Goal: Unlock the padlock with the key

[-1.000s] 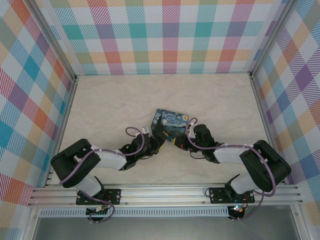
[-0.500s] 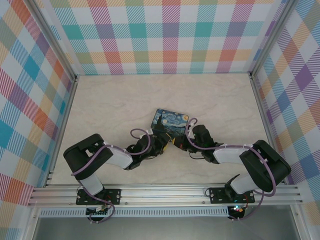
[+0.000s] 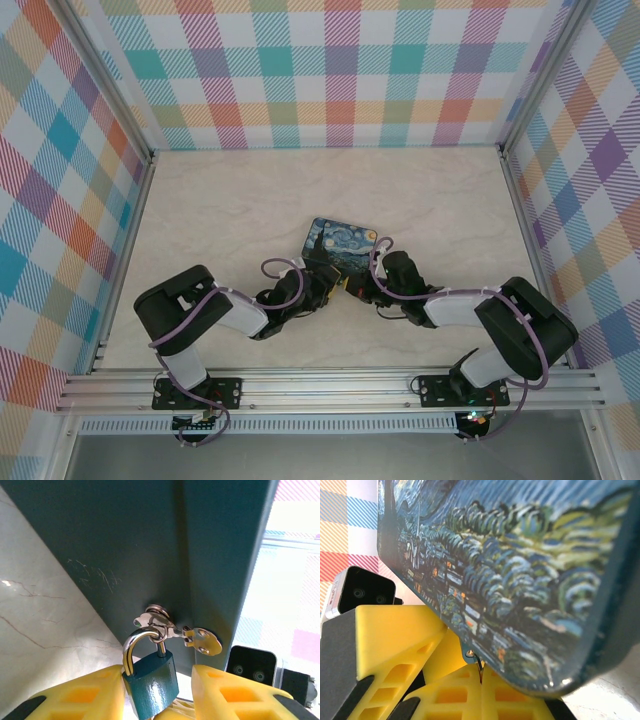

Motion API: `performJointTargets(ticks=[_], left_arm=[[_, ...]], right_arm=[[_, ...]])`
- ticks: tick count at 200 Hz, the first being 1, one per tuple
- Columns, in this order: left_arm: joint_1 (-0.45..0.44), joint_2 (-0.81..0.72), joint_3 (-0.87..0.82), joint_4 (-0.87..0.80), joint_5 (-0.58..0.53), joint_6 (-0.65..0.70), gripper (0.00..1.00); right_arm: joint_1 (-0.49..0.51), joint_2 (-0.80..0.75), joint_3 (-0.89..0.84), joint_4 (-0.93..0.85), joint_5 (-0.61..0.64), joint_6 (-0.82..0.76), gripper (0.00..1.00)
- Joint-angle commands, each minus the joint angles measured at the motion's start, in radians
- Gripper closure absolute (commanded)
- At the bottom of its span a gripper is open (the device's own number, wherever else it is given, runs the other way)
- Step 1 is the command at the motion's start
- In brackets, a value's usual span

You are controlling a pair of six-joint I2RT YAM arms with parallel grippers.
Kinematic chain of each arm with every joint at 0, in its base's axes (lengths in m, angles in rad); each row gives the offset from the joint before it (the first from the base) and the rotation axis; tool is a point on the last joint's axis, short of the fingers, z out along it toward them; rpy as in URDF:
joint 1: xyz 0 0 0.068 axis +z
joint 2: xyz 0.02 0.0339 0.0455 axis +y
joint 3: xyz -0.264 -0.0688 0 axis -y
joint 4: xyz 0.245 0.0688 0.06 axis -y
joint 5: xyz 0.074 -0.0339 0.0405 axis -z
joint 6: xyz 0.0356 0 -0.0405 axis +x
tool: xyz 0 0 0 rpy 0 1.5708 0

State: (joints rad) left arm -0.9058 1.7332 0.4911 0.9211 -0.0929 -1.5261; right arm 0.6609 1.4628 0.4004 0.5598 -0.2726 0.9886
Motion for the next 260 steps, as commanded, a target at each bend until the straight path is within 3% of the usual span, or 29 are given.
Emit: performJointTargets(ticks=[1, 91, 130, 163, 178, 209, 260], left_arm=[[-0.011, 0.006, 0.02, 0.059, -0.03, -0.017, 0.62], [-0.01, -0.008, 0.011, 0.06, -0.05, -0.015, 0.99], [-0.007, -0.056, 0.01, -0.01, -0.058, 0.02, 1.0], [0.017, -0.119, 0.017, -0.098, -0.028, 0.057, 1.0], [0.031, -0.143, 0.022, -0.124, -0.001, 0.068, 1.0], [0.06, -0.184, 0.044, -0.185, 0.052, 0.09, 1.0], [0.092, -0.227, 0.059, -0.227, 0.09, 0.077, 1.0]], right_arm=[[0.008, 0.007, 0.006, 0.034, -0.008, 0.023, 0.95], [0.009, -0.017, -0.004, 0.025, -0.004, 0.019, 0.89], [0.001, -0.11, 0.006, -0.146, 0.031, -0.088, 0.7], [-0.01, -0.243, 0.06, -0.458, 0.119, -0.346, 0.55], [-0.01, -0.303, 0.072, -0.521, 0.155, -0.492, 0.5], [0.012, -0.433, 0.062, -0.484, 0.173, -0.771, 0.44], [0.113, -0.568, 0.067, -0.397, 0.332, -1.295, 0.3]])
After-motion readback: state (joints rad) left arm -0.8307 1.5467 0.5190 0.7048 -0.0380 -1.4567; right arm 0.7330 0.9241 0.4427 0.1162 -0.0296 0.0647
